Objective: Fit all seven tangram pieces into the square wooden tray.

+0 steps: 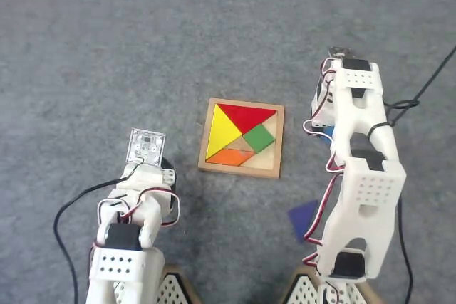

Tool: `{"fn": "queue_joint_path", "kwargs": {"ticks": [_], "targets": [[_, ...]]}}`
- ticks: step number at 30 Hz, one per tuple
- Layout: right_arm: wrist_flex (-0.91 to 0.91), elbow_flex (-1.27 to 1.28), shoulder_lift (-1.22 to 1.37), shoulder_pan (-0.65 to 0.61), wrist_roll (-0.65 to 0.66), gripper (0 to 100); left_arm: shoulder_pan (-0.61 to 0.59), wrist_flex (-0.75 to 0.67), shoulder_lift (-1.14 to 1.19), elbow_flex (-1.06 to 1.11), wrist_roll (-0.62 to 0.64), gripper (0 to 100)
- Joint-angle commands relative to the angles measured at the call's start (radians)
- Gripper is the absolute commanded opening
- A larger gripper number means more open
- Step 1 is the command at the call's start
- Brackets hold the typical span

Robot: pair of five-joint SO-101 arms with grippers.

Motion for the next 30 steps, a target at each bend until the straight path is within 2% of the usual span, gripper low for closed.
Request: {"fn": "queue_joint_path", "kwargs": {"ticks": [1,9,16,18,30], "targets": [[0.047,-0.026,-0.085,-0.058,-0.020,7.6,-0.005,0.008,-0.014,-0.008,0.008,2],[0.094,-0.021,-0.170,-0.194,-0.063,7.6,-0.005,0.008,-0.014,-0.008,0.008,2],[0.041,-0.052,-0.177,-0.325,-0.072,7.6,-0.005,0.008,-0.014,-0.008,0.008,2],[0.045,-0.091,-0.150,-0.357,-0.109,7.6,-0.005,0.008,-0.014,-0.008,0.008,2],[0.137,-0.364,0.076,-0.377,-0.273,8.0,-0.005,0.008,-0.014,-0.008,0.008,2]]}}
